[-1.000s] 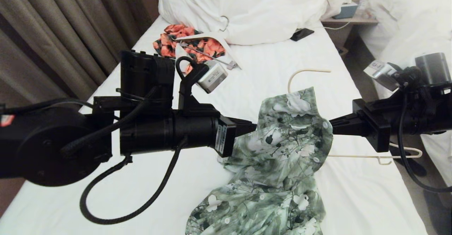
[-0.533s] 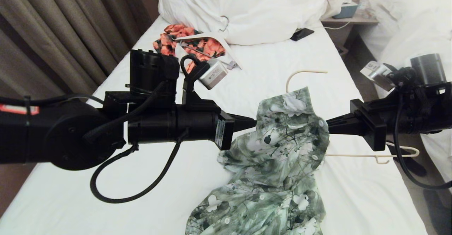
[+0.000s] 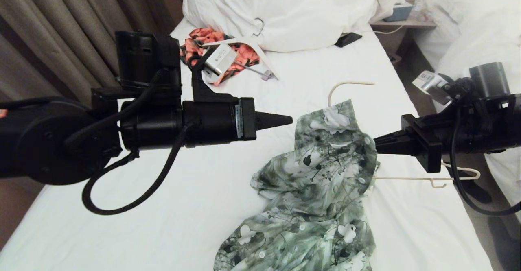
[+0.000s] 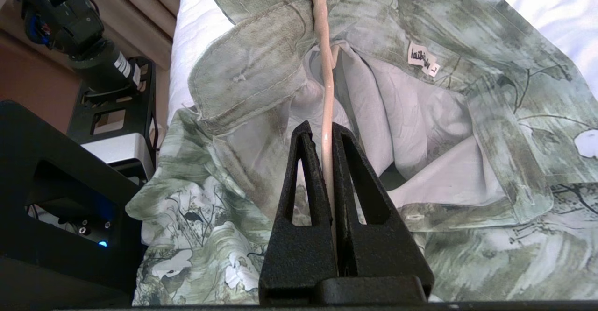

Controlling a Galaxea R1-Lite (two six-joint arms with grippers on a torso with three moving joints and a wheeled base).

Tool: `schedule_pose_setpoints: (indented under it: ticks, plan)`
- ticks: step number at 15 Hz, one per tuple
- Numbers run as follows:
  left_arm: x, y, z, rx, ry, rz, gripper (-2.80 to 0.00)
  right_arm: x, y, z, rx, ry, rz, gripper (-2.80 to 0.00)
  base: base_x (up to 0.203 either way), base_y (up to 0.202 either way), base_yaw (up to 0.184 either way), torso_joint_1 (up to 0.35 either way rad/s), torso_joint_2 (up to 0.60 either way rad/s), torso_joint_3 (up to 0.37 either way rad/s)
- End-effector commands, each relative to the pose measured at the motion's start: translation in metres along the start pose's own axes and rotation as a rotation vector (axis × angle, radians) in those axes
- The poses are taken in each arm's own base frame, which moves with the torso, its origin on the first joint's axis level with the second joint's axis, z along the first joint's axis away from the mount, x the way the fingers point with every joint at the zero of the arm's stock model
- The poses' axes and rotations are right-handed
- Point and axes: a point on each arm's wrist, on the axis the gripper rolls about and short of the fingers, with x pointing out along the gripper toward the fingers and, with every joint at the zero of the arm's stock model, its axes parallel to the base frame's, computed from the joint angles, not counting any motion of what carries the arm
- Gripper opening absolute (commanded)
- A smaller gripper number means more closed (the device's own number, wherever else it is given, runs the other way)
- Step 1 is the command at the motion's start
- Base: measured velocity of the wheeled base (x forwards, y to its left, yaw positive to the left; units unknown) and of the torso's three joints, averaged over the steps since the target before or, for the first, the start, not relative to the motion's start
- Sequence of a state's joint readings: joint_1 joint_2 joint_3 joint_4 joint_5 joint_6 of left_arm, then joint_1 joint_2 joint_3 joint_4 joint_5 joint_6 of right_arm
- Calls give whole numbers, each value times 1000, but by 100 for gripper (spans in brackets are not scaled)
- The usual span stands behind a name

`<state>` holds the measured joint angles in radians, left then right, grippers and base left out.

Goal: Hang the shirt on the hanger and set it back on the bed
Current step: Hook the other side of the shirt onto the hanger

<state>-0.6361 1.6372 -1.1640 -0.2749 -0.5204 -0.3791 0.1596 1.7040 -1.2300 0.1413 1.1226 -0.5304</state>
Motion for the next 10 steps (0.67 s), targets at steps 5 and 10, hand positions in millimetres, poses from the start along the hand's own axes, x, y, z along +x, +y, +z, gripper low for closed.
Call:
schedule_pose_setpoints:
  ticks: [5, 10]
  plan:
    - [-6, -10, 6, -396, -195, 188, -280, 1, -2, -2, 5, 0, 6, -280, 0, 0, 0, 0, 0, 0]
    - [-7, -4, 2, -341, -173, 205, 0, 1, -2, -3, 20, 1, 6, -280, 0, 0, 0, 0, 0, 0]
